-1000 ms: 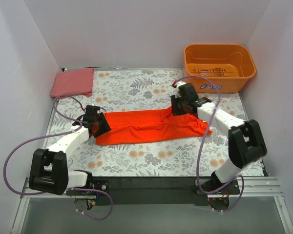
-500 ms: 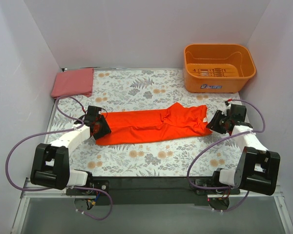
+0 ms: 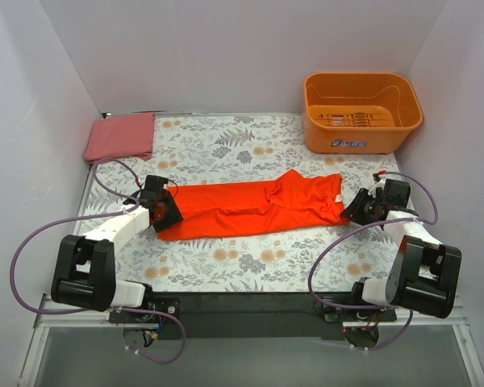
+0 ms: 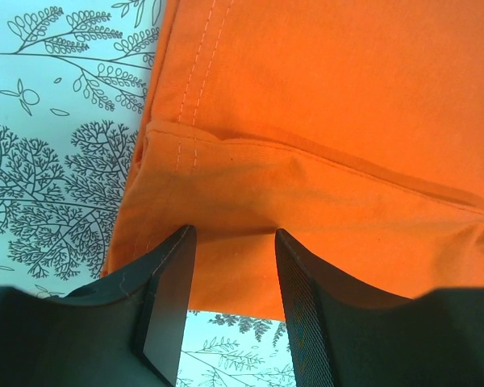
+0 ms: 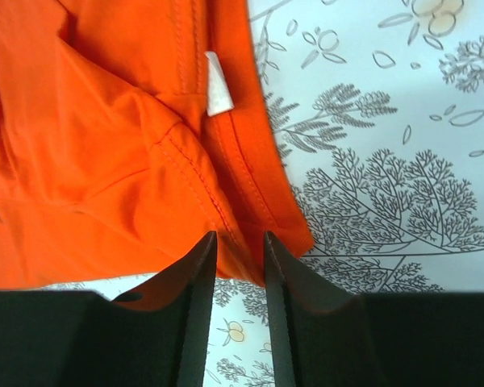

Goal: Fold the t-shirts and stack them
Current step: Fold the tshirt

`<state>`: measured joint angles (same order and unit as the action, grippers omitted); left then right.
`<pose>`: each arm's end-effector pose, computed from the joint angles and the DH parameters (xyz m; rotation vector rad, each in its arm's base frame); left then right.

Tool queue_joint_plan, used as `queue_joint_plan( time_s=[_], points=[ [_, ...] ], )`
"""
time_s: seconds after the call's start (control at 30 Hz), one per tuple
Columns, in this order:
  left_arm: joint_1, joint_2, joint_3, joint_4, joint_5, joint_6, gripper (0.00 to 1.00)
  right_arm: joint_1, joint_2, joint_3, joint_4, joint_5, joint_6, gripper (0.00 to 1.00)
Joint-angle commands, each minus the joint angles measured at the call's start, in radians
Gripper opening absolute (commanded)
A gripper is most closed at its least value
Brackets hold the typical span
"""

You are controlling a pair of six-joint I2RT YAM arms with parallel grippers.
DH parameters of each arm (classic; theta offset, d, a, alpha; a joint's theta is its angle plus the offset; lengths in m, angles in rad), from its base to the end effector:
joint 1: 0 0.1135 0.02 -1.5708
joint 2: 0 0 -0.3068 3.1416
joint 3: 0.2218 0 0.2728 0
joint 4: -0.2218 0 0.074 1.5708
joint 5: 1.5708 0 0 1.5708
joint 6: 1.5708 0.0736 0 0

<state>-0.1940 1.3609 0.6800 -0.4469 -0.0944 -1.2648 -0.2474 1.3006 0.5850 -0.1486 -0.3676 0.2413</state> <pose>0.2601 -0.0440 0.1596 -1.4190 2.3352 -0.3138 0.2692 -0.0407 0.1713 0.4210 2.3686 0.4435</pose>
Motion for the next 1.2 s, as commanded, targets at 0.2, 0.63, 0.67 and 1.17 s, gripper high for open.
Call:
queue_joint_plan(
  time_s=[0.2,0.63,0.67,1.17],
  points=[
    [-0.004,-0.019,0.023,-0.019,-0.050,-0.004,0.43,-0.035,0.012,-0.025,0.037,-0.074,-0.039,0.20],
    [-0.004,-0.028,0.023,-0.024,-0.059,-0.004,0.42,-0.049,0.042,-0.036,0.038,-0.134,-0.053,0.25],
    [-0.004,-0.023,0.023,-0.029,-0.064,-0.002,0.42,-0.055,0.042,-0.046,0.038,-0.116,-0.053,0.22],
    [0.007,0.050,0.043,-0.075,-0.079,-0.021,0.40,-0.155,0.049,0.004,0.017,0.079,-0.027,0.01]
  ],
)
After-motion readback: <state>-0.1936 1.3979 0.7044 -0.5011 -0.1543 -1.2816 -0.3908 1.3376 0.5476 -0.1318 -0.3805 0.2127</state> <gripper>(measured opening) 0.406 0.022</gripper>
